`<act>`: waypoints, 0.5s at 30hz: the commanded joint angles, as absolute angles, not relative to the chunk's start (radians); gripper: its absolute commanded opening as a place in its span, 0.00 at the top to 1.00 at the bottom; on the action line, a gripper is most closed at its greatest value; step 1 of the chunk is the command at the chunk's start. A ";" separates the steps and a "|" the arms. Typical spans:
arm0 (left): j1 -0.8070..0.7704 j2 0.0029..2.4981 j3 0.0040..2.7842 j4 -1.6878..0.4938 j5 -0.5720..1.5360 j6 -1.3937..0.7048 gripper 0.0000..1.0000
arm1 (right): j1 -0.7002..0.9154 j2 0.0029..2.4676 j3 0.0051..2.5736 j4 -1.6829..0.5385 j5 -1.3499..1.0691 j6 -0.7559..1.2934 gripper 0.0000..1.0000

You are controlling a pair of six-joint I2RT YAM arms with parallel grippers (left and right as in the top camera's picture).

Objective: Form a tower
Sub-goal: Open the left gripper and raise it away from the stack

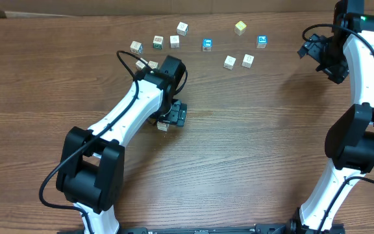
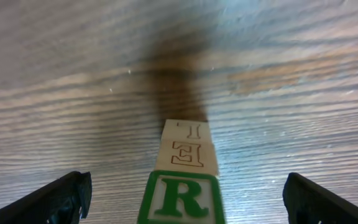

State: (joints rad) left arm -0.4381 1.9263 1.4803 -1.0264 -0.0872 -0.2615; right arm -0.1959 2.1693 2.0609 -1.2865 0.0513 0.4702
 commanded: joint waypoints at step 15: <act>-0.208 1.896 1.853 -1.107 -0.121 -0.382 0.68 | -0.196 2.156 2.089 -1.283 0.051 0.466 0.00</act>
State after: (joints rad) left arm -0.2710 1.9236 1.8370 -1.0779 -0.1097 -0.3271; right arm -0.1959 2.1693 2.0609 -1.2858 0.0513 0.4706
